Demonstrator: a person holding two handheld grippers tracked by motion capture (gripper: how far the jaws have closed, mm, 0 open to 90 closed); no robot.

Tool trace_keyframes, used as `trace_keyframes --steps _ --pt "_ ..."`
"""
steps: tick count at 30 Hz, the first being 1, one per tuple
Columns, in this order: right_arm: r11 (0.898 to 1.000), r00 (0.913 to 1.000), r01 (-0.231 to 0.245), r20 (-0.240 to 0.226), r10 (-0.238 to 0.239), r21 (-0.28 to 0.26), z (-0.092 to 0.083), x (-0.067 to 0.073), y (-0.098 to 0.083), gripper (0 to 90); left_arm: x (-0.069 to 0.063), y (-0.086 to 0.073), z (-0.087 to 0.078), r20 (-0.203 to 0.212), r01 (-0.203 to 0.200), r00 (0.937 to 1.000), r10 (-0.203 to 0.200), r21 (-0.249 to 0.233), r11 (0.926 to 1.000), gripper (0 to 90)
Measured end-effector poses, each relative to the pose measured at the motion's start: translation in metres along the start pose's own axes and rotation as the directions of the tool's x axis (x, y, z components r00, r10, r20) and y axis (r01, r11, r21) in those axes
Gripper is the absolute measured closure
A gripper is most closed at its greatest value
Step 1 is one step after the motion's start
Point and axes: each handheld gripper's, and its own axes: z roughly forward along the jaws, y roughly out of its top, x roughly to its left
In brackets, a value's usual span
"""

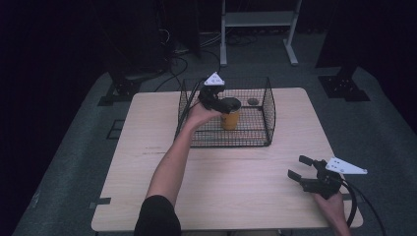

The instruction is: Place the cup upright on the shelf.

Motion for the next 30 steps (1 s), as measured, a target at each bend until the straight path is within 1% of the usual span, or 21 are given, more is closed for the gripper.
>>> trace_keyframes --steps 1,3,5,11,15,16,20,25,28,30 --pt "1.000 1.0000 -0.001 0.000 0.001 0.000 0.000 0.000 0.000 16.4 -0.001 0.000 0.000 0.002 0.003 1.0000 -0.003 -0.006 1.0000 0.5" --pt "1.000 1.0000 0.000 0.000 0.000 0.000 0.000 0.000 0.000 16.4 -0.001 0.002 -0.003 0.004 -0.004 1.0000 0.004 -0.005 1.0000 0.5" --pt "1.000 1.0000 0.000 0.000 0.000 0.001 0.000 0.000 0.000 16.4 -0.003 0.003 -0.005 0.009 0.001 1.0000 -0.001 -0.015 0.9999 0.4" --pt "1.000 1.0000 0.002 -0.002 -0.002 0.002 0.000 0.000 0.000 16.4 -0.005 0.004 -0.015 0.001 -0.008 1.0000 0.008 -0.028 0.9996 0.5" --pt "1.000 1.0000 0.002 -0.003 -0.002 0.002 0.000 0.001 0.000 16.4 -0.004 0.002 -0.021 -0.002 0.000 1.0000 0.000 -0.029 0.9996 0.4" --pt "1.000 1.0000 0.003 -0.003 -0.003 0.002 0.000 0.001 0.000 16.4 -0.004 0.001 -0.023 -0.002 0.008 1.0000 -0.008 -0.030 0.9995 0.5" --pt "1.000 1.0000 0.002 -0.003 -0.002 0.001 0.000 0.000 0.000 16.4 -0.004 -0.001 -0.028 -0.007 0.011 0.9999 -0.011 -0.039 0.9992 0.5" --pt "1.000 1.0000 0.000 -0.003 0.000 0.001 0.000 0.000 0.000 16.4 -0.008 -0.002 -0.033 -0.006 -0.005 1.0000 0.005 -0.032 0.9995 0.5" --pt "1.000 1.0000 0.000 -0.003 0.000 0.001 0.000 0.000 0.000 16.4 -0.010 -0.002 -0.036 -0.005 -0.005 1.0000 0.004 -0.042 0.9991 0.5" --pt "1.000 1.0000 0.000 -0.004 0.000 0.001 0.000 0.000 0.000 16.4 -0.012 -0.002 -0.038 -0.003 -0.007 1.0000 0.007 -0.039 0.9992 0.5"
